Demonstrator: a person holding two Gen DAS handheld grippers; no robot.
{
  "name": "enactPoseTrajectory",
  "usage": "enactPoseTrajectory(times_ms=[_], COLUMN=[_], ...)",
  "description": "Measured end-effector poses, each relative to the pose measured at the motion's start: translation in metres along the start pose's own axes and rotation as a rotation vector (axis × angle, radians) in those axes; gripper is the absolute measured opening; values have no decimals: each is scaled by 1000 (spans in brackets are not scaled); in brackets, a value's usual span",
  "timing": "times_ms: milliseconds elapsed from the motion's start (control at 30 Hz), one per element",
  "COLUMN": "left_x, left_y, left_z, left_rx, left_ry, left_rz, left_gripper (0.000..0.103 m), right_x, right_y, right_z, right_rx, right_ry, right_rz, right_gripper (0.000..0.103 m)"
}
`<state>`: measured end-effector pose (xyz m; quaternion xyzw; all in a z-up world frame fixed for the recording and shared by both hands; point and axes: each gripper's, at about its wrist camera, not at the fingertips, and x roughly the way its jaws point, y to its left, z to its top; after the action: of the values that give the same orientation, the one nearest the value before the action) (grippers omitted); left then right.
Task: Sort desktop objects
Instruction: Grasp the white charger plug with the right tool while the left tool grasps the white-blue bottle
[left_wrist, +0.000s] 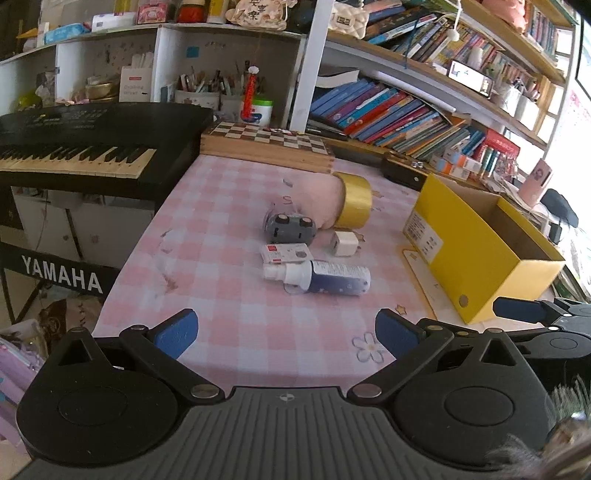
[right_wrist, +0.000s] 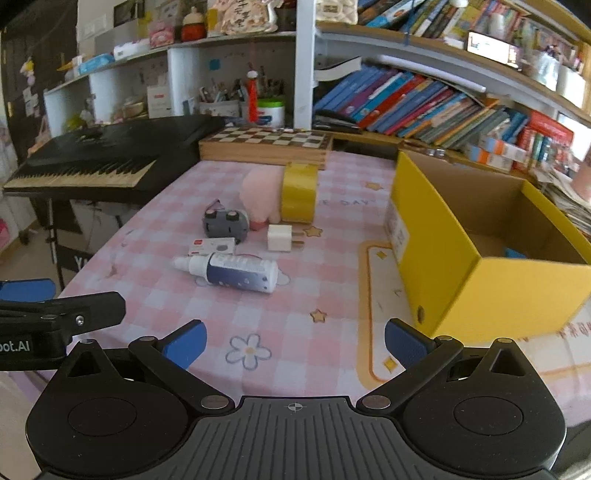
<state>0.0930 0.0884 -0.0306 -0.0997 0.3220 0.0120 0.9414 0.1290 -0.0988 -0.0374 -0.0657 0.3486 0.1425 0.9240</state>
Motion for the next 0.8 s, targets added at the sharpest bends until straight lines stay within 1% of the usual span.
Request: enactPoseTrajectory(times_ms=[100,267,500,600,700,800], left_x=[11,30,58,69,79,89], left_y=[0,3,3,1,-2,-7], left_z=[7,17,31,37,41,44], left_rx=[-12,-45,-54,-49,-40,-16], left_ry=[6,20,43,53,67,79], left_rz=[19,45,84,83,73,51], left_gripper=[103,103,103,103,103,98], right_x=[13,40,71,81,86,90], right_y=[-4,-10,-14,-16,-19,-25], right_z=[9,22,37,43,50,56], right_rx=[-10,-23,-47,-64,-84,-97], right_ry=[13,55,93,99,78,42], right_rz=[24,90,111,98,70,43], right_gripper=[103,103,103,103,103,102])
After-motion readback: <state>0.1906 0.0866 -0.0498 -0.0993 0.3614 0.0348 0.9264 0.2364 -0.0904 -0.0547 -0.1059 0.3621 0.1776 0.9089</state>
